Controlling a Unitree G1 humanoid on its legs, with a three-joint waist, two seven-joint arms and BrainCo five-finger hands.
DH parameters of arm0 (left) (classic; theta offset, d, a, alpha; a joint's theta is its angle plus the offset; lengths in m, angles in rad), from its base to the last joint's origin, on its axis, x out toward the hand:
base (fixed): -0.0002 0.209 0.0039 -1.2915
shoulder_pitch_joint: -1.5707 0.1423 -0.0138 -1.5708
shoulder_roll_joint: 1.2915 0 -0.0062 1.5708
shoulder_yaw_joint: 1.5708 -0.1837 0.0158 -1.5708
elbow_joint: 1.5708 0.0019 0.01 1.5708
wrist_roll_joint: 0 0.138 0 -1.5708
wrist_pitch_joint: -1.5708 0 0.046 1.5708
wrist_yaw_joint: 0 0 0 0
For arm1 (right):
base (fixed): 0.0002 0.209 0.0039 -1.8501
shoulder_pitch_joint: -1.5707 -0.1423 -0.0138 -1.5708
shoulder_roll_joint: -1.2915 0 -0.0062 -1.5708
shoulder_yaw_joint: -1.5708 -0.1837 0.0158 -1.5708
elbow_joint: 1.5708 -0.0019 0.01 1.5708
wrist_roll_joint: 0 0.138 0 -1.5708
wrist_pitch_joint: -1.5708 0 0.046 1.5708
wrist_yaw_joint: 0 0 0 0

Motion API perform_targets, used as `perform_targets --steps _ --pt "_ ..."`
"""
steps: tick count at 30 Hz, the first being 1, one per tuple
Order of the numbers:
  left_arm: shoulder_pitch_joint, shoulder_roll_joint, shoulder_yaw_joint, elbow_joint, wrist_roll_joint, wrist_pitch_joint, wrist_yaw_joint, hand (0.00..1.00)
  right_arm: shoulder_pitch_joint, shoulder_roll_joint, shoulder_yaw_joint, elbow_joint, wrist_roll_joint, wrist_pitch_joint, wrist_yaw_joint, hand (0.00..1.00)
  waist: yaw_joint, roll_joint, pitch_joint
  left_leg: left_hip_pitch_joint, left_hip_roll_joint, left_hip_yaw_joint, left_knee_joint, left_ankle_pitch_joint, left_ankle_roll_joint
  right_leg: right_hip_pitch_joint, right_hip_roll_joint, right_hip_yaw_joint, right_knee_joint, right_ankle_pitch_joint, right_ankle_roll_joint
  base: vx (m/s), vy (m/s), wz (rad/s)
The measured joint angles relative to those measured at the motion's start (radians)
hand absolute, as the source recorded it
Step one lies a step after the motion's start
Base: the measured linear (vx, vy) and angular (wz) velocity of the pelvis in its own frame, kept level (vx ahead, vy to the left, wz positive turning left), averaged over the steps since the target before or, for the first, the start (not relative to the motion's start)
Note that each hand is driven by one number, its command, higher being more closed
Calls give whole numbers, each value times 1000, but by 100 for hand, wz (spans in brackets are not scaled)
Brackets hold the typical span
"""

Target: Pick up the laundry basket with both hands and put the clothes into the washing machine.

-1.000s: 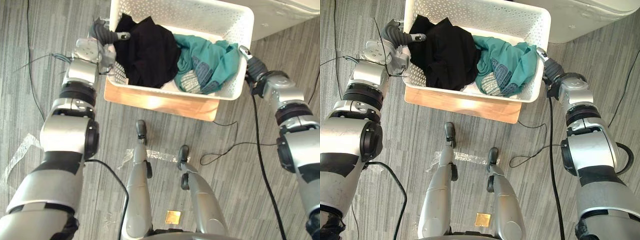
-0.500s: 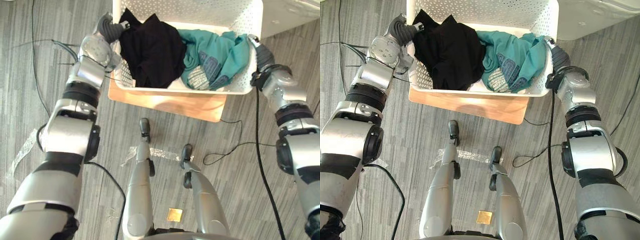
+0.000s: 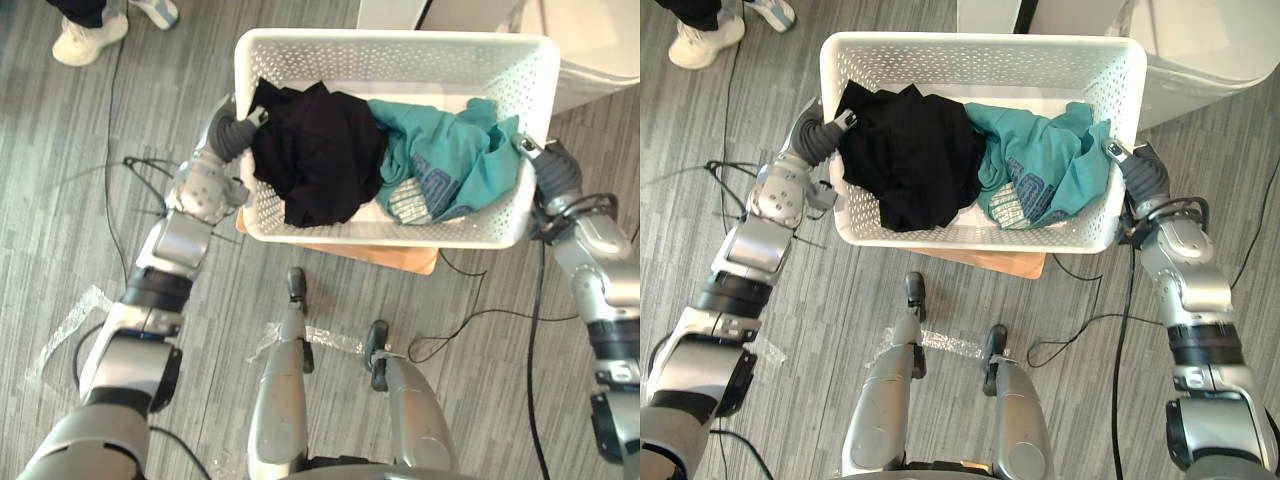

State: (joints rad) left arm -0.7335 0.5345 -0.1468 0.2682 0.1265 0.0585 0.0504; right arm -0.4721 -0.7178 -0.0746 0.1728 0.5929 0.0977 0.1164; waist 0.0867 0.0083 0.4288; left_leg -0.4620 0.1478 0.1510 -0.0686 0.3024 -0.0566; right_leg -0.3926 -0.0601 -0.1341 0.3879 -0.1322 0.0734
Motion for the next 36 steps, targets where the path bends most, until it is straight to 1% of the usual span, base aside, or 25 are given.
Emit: perform_targets --steps 1,2,4,5,6,8,10,11,12,14,17,18,20,22,24,28,31,33,34,35,36 --pt "24 -1 2 -16 -4 -1 0 100 20 0 -4 -15 0 -2 6 100 -2 -1 0 17 -5 0 0 -10 10 14 -5 0 4 -14 2 -29 -32 11" --pt "83 -3 10 -58 -10 -4 -5 100 67 -2 -19 -44 0 -3 27 100 -19 -3 -2 46 -27 -1 -1 -22 23 45 -25 3 11 -56 2 -30 -28 15" --pt "161 -12 34 -115 -19 -8 -18 100 107 -3 -28 -55 0 -3 57 100 -19 -3 -3 75 -49 2 -4 -28 22 72 -32 14 1 -89 1 -72 -40 -2" --pt "198 -22 43 -124 -26 -21 -31 100 132 1 -28 -49 0 -3 77 100 -21 2 -5 92 -55 3 -10 -31 24 84 -33 22 -6 -99 1 -93 -37 -11" --pt "216 -25 43 -124 -31 -25 -38 100 147 6 -28 -44 -1 -3 88 100 -21 5 -8 102 -56 1 -17 -33 26 93 -32 22 -7 -100 0 -73 -17 0" --pt "265 -56 46 -125 -37 -26 -53 100 198 22 -28 -38 -3 -1 109 100 -39 8 -14 126 -60 -9 -24 -33 27 118 -34 26 -10 -101 0 -17 -2 6" --pt "341 -131 76 -122 -37 -24 -67 100 254 79 -43 -29 -15 3 128 100 -58 8 -24 154 -69 -9 -24 -34 28 148 -41 28 -20 -101 1 8 -1 2" --pt "355 -143 79 -122 -37 -24 -70 100 267 93 -46 -28 -16 8 128 100 -63 8 -26 159 -71 -9 -24 -34 28 154 -43 28 -21 -101 1 40 -2 2" --pt "377 -161 83 -117 -38 -22 -71 100 289 128 -52 -18 -22 17 129 100 -72 8 -27 176 -76 -10 -24 -31 31 170 -47 28 -23 -102 2 36 -4 1" --pt "404 -193 83 -111 -54 -17 -71 100 333 203 -77 1 -39 33 130 100 -74 9 -33 207 -82 -9 -24 -33 36 202 -52 30 -31 -103 3 42 -16 0" --pt "440 -209 83 -109 -77 4 -73 100 388 248 -78 3 -46 42 136 100 -81 13 -62 236 -84 -10 -24 -43 31 235 -54 29 -50 -104 5 30 -18 1" --pt "462 -218 83 -109 -82 6 -73 100 406 259 -78 3 -47 45 144 100 -91 15 -80 251 -85 -11 -25 -49 27 258 -54 28 -63 -104 5 49 -25 6" --pt "504 -233 83 -109 -99 8 -75 100 441 271 -78 -2 -47 47 149 100 -98 21 -137 260 -85 -14 -26 -61 17 275 -54 24 -79 -104 5 69 -31 4" --pt "519 -247 83 -109 -104 8 -76 100 462 271 -78 -2 -47 48 149 100 -100 27 -160 273 -85 -16 -26 -62 15 294 -54 22 -91 -104 5 71 -36 3" --pt "526 -259 82 -110 -111 11 -94 100 486 271 -80 -3 -47 48 149 100 -102 35 -189 282 -86 -25 -26 -61 17 311 -52 14 -100 -104 5 57 -45 9" --pt "537 -280 80 -111 -114 12 -97 100 539 278 -101 -42 -46 48 151 100 -113 54 -209 291 -85 -48 -25 -60 18 334 -48 -5 -109 -104 5 31 -41 12" --pt "550 -299 77 -111 -114 16 -105 100 566 280 -112 -44 -46 48 152 100 -123 55 -214 284 -88 -69 -14 -56 16 336 -50 -22 -93 -115 1 11 -32 18" --pt "550 -309 72 -111 -114 20 -111 100 585 281 -122 -53 -46 48 150 100 -128 54 -213 262 -97 -99 22 -56 15 320 -61 -36 -48 -138 -4 -21 -35 28" --pt "551 -312 72 -111 -114 20 -109 100 592 282 -123 -62 -45 48 147 100 -125 54 -213 244 -93 -113 46 -54 12 300 -62 -34 -15 -150 -7 -68 -86 24" --pt "550 -312 72 -111 -114 21 -107 100 591 284 -124 -68 -45 48 144 100 -127 55 -213 218 -91 -136 72 -39 -9 281 -60 -26 12 -153 -13 -116 -105 24" --pt "550 -316 72 -111 -114 21 -99 100 593 287 -127 -73 -46 48 143 100 -127 52 -213 205 -95 -188 55 19 -82 275 -66 -28 -2 -141 -32 -179 -42 23"
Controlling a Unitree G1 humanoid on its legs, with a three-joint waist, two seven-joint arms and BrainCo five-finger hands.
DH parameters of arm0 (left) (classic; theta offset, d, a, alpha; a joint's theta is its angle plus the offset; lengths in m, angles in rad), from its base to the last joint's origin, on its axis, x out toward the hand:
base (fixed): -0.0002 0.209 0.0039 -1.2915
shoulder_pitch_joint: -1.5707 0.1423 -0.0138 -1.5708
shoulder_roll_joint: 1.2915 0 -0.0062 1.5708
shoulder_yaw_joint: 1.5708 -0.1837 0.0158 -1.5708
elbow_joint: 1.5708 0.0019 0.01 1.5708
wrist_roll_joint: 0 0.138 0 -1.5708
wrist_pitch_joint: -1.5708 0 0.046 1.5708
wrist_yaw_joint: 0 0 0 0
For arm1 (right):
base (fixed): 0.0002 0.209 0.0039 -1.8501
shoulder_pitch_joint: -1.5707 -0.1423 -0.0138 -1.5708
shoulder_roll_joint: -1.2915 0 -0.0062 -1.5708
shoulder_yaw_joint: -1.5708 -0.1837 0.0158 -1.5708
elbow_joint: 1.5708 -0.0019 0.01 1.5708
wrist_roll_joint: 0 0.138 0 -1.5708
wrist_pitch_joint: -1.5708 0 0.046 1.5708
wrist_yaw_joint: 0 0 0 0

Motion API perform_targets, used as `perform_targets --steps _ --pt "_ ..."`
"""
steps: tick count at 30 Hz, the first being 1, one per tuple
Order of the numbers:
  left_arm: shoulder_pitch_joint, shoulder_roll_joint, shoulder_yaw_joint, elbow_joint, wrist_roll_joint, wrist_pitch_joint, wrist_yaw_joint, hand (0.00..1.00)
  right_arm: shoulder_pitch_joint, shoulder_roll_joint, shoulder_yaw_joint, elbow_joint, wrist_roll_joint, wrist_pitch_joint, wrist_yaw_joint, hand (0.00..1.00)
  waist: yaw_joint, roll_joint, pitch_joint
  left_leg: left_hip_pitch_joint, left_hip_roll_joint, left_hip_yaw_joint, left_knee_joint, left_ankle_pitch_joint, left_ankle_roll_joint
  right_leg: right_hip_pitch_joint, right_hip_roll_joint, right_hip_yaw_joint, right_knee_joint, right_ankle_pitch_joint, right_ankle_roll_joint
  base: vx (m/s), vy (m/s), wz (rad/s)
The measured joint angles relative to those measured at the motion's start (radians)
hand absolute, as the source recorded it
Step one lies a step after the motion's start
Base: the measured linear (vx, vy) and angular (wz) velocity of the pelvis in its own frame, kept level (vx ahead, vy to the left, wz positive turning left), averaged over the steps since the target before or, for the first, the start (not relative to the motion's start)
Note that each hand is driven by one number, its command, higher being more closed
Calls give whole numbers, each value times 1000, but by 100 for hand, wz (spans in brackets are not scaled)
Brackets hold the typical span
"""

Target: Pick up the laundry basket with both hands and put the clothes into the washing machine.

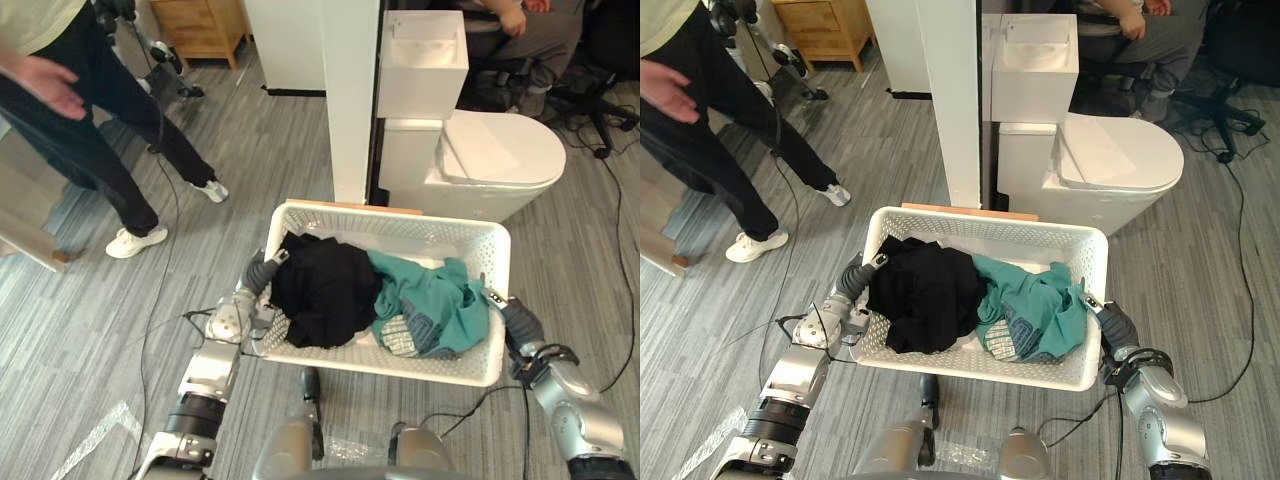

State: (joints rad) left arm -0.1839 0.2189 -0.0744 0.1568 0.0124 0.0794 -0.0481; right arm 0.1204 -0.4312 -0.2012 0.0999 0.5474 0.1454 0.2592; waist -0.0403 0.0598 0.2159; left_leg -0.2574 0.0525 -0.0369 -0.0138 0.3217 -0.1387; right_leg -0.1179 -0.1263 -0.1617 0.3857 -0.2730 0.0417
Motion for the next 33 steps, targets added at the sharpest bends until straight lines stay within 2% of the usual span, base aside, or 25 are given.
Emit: perform_targets --steps 1,2,3,5,7,8,9,10,11,13,14,16,17,18,19,21,24,26,28,29,30,31,33 --pt "-1 -4 1 -2 0 1 8 100 -11 16 -17 -3 0 0 0 100 2 -19 10 -38 2 1 162 -118 39 -13 -21 -6 -3 16 -11 -192 -14 6" --pt "3 -10 0 -2 0 2 9 100 -13 33 -29 -6 0 -2 -6 100 2 -24 12 -56 4 12 321 -231 63 -11 -28 8 -7 30 -10 -144 11 -22" --pt "8 -12 0 -2 0 2 8 100 -11 36 -30 -7 0 -5 -14 100 1 -29 15 -44 17 12 428 -316 53 -13 -26 25 -7 43 -10 -118 -24 -45" --pt "9 -15 0 -2 0 2 10 100 -8 44 -29 -7 0 -8 -19 100 -2 -20 11 15 68 -17 533 -449 -10 -38 0 75 0 67 -15 -132 72 -71" --pt "8 -24 0 -5 0 1 10 100 0 58 -36 -7 0 -18 -21 100 -16 -8 3 62 80 -71 567 -530 -36 -68 19 115 2 96 -5 -149 168 -78" --pt "7 -29 0 -5 2 1 10 100 8 70 -44 -13 0 -18 -23 100 -37 -6 2 83 81 -79 533 -576 -43 -89 26 137 -3 115 13 -160 216 -67" --pt "5 -33 -2 -5 3 1 9 100 12 83 -58 -22 0 -18 -24 100 -44 -5 1 91 81 -72 509 -598 -30 -101 27 149 -6 126 23 -237 324 -48" --pt "1 -42 -8 -5 4 1 8 100 40 114 -84 -53 -1 -21 -30 100 -57 -6 1 98 71 -45 466 -631 14 -123 18 171 -18 152 45 -261 357 -56" --pt "-1 -41 -16 -3 9 1 7 100 58 149 -100 -62 -10 -26 -38 100 -53 -27 5 96 45 -7 453 -630 26 -134 0 214 -53 192 68 -271 347 -61" --pt "-2 -32 -35 3 24 1 8 100 91 167 -106 -77 -11 -27 -41 100 -53 -31 7 91 15 28 464 -632 45 -126 -17 257 -113 242 91 -205 234 -59" --pt "-5 -24 -45 4 33 1 8 100 114 174 -105 -83 -11 -31 -41 100 -55 -31 8 77 -6 54 484 -634 72 -126 -36 280 -144 272 100 -269 314 -56" --pt "-19 -16 -49 26 41 1 8 100 128 198 -103 -83 -24 -33 -45 100 -56 -33 10 56 -25 98 523 -636 108 -137 -59 284 -179 322 65 -254 276 -58" --pt "-27 -11 -44 44 41 2 8 100 127 207 -95 -81 -41 -33 -51 100 -45 -33 12 55 -17 148 505 -610 156 -152 -64 248 -211 384 -3 -195 148 -93" --pt "-35 -11 -37 48 41 3 8 100 107 212 -89 -80 -49 -32 -54 100 -27 -32 20 62 -6 204 481 -592 180 -187 -74 163 -152 381 -58 -259 173 -120" --pt "-36 -4 -28 49 41 3 9 100 95 212 -77 -78 -51 -33 -61 100 -19 -33 24 69 -1 244 463 -576 193 -222 -93 79 -19 319 -79 -236 134 -129" --pt "-34 6 2 49 41 4 9 100 60 217 -51 -40 -58 -35 -60 100 5 -34 27 118 20 352 401 -539 206 -202 -123 -57 209 166 -82 -221 110 -137" --pt "-34 15 49 47 37 2 10 100 -11 216 -19 -2 -71 -53 -60 100 14 -32 23 142 66 466 341 -497 197 -99 -136 -128 257 64 -58 -219 -28 -143" --pt "-33 19 57 42 36 0 13 100 -47 213 -16 38 -80 -61 -61 100 40 -34 9 141 94 549 291 -468 181 -44 -165 -142 218 43 -32 -193 -135 -148" --pt "-32 20 57 40 34 -1 17 100 -84 200 -8 85 -87 -64 -63 100 61 -46 -11 121 115 620 259 -436 158 3 -200 -139 103 44 -7 -129 -267 -129" --pt "-32 19 55 40 25 0 30 100 -112 170 17 112 -87 -74 -68 100 57 -48 -28 85 142 659 260 -411 129 18 -166 -142 -58 43 53 -82 -265 -111" --pt "-31 13 54 42 18 0 31 100 -123 154 22 130 -87 -74 -68 100 59 -39 -30 79 153 680 256 -395 108 18 -142 -132 -98 60 76 -63 -301 -119" --pt "-29 0 41 52 18 2 31 100 -137 134 26 161 -88 -74 -73 100 54 -19 -40 81 191 701 248 -369 105 10 -98 -106 -136 83 71 30 -215 -104" --pt "-29 -13 22 59 17 1 31 100 -108 125 23 161 -87 -83 -82 100 48 -22 -45 124 230 745 234 -354 82 11 -57 -73 -141 87 69 57 -248 -95"
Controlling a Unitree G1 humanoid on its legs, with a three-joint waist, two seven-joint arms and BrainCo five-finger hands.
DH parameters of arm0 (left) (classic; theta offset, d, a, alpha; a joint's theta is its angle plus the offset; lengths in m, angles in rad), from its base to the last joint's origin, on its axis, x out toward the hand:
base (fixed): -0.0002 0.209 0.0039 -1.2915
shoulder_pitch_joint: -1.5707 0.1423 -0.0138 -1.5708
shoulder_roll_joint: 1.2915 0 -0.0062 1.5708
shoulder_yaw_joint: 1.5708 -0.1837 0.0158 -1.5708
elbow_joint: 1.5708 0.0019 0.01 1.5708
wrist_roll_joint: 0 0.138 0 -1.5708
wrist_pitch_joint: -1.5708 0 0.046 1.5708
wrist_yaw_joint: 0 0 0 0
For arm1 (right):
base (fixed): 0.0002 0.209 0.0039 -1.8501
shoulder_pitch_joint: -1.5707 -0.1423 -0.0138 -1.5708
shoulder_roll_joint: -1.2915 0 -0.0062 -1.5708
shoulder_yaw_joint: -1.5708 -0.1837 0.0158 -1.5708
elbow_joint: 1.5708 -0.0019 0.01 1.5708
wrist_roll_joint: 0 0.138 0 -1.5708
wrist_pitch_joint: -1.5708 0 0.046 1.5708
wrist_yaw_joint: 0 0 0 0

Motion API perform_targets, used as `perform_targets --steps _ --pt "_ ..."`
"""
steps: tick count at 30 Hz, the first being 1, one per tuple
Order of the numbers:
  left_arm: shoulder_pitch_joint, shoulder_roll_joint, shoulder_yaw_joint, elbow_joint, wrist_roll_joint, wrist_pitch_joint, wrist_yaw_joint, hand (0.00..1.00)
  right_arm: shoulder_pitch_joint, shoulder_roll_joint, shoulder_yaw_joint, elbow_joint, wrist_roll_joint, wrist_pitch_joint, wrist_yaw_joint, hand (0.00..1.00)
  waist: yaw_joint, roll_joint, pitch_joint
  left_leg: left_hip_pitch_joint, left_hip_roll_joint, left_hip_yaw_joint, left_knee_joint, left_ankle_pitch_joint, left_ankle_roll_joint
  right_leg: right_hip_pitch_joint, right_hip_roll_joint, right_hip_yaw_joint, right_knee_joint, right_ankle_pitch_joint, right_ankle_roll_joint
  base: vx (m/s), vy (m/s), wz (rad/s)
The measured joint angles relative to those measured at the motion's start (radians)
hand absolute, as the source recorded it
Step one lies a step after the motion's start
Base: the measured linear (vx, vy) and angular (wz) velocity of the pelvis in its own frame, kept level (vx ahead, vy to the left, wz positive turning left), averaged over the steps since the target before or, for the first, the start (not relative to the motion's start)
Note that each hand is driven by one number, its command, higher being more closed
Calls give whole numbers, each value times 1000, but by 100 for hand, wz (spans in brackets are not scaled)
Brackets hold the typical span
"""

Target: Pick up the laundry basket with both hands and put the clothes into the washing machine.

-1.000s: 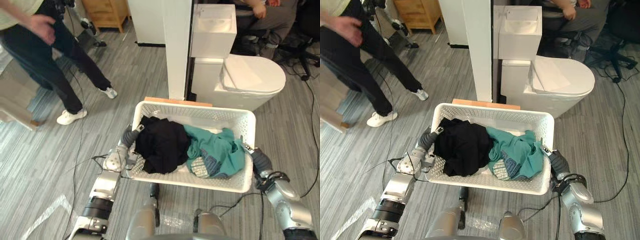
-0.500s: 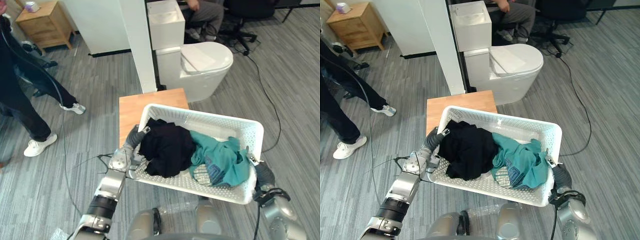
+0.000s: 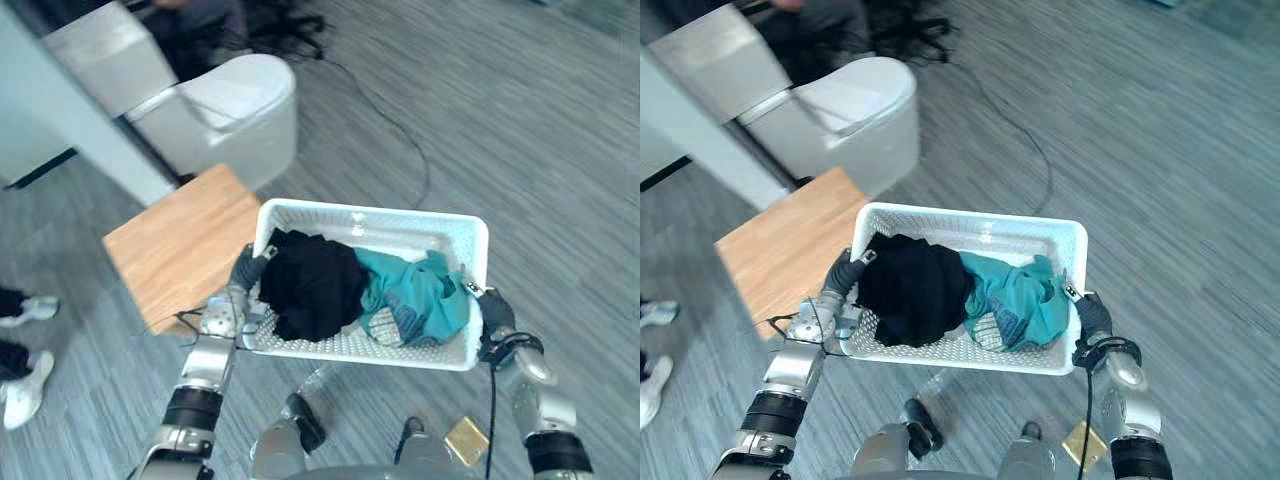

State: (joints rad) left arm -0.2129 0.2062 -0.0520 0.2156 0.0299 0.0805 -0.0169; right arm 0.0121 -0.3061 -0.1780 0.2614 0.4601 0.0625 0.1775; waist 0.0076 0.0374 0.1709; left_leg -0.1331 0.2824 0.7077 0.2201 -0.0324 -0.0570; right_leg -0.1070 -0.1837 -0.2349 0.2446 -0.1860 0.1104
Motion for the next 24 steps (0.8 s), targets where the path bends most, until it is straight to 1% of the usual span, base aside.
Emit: perform_targets --steps 1,2,3,5,6,7,8,9,10,11,12,13,14,15,16,17,19,20,21,22,23,24 --pt "0 1 -8 10 0 0 4 100 13 0 0 -5 0 -6 -1 100 -10 -6 -8 28 23 32 -4 10 -15 -1 22 24 0 2 -3 75 -192 -81" --pt "1 0 -15 16 -1 0 12 100 24 1 0 -11 0 -12 -3 100 -24 -9 -16 46 38 48 -4 15 -21 0 38 35 0 3 -5 109 -227 -106" --pt "9 -8 -21 21 -1 0 20 100 39 3 0 -15 0 -15 -5 100 -32 -10 -30 86 58 77 -2 17 -24 5 66 68 1 5 -8 109 -180 -89" --pt "28 -16 -20 21 -1 -2 23 100 47 3 2 -15 1 -16 -5 100 -45 -11 -35 121 74 79 19 17 -23 17 80 102 8 5 -9 107 -151 -93" --pt "63 -26 -13 18 -2 -5 30 100 50 5 25 -10 1 -16 -5 100 -45 -13 -38 119 130 -17 167 12 -5 42 110 152 2 22 -36 116 -175 -116" --pt "81 -28 -3 17 -3 -7 34 100 48 5 35 -9 2 -16 -5 100 -38 -19 -35 87 145 -94 245 -21 34 55 114 175 -1 28 -45 114 -118 -171" --pt "116 -47 13 10 -21 -12 38 100 40 0 51 -7 1 -19 -4 100 -23 -33 -32 48 93 -282 313 -128 16 58 107 248 -2 31 -50 85 109 -211" --pt "149 -59 16 1 -29 -15 41 100 22 -3 52 17 1 -16 -5 100 7 -31 -33 7 -13 -474 336 -209 5 68 111 328 -3 19 -74 120 281 -232" --pt "167 -64 16 -2 -30 -16 42 100 18 3 55 34 0 -12 -6 100 11 -23 -33 -39 -67 -544 328 -220 19 82 112 361 -4 12 -84 111 309 -173" --pt "171 -64 16 -2 -30 -16 42 100 20 5 55 34 0 -12 -7 100 9 -12 -37 -58 -89 -555 289 -217 20 83 113 368 -1 11 -83 81 318 -123" --pt "181 -70 25 -10 -30 -17 43 100 13 -1 61 38 -1 -13 -8 100 20 -5 -37 -48 -118 -582 162 -170 -5 64 129 378 21 0 -70 66 234 -118" --pt "197 -58 46 -13 -28 -15 45 100 17 28 78 34 -6 -11 -23 100 33 -34 -47 -10 -132 -517 130 -159 -5 54 122 371 25 -20 -40 86 203 -115" --pt "198 -53 61 -13 -28 -14 44 100 17 27 90 25 -20 -12 -25 100 33 -34 -47 -12 -135 -508 142 -159 -4 67 143 367 10 -19 -42 69 81 -64" --pt "198 -54 64 -14 -28 -14 44 100 13 24 95 25 -27 -13 -28 100 32 -36 -47 -14 -141 -508 155 -159 -4 76 149 361 -13 -19 -52 61 56 -23" --pt "200 -63 64 -25 -28 -13 45 100 4 19 91 25 -40 -13 -37 100 29 -19 -43 -27 -147 -519 183 -159 -4 99 143 366 -60 7 -61 50 101 -13" --pt "205 -65 64 -51 -26 -12 46 100 -4 22 87 26 -42 -14 -44 100 31 -11 -40 -45 -149 -523 205 -162 1 107 138 366 -95 26 -60 49 122 -10" --pt "210 -65 65 -76 -20 -12 47 100 -8 31 74 25 -45 -15 -44 100 33 -6 -41 -66 -149 -534 233 -173 10 109 132 367 -106 30 -61 32 128 5" --pt "223 -68 65 -94 -18 -12 47 100 -8 35 68 25 -51 -16 -45 100 34 -2 -41 -68 -150 -544 251 -199 20 112 139 369 -101 24 -60 54 133 1" --pt "241 -69 66 -109 -18 -12 49 100 -5 45 57 21 -63 -16 -44 100 37 -3 -42 -58 -153 -550 253 -238 32 104 143 377 -65 -10 -63 66 131 -5" --pt "245 -72 66 -110 -18 -12 50 100 -1 55 48 13 -75 -16 -45 100 38 -10 -42 -51 -167 -557 252 -264 42 83 137 382 -11 -54 -61 49 81 -8" --pt "249 -75 66 -110 -17 -10 51 100 5 65 43 7 -80 -16 -46 100 40 -23 -42 -41 -182 -552 249 -275 44 72 126 390 30 -81 -53 107 71 -7" --pt "262 -87 64 -110 -15 -7 51 100 28 79 30 -3 -95 -17 -44 100 39 -40 -44 -6 -207 -539 227 -296 58 46 110 404 141 -112 -9 133 65 -20"
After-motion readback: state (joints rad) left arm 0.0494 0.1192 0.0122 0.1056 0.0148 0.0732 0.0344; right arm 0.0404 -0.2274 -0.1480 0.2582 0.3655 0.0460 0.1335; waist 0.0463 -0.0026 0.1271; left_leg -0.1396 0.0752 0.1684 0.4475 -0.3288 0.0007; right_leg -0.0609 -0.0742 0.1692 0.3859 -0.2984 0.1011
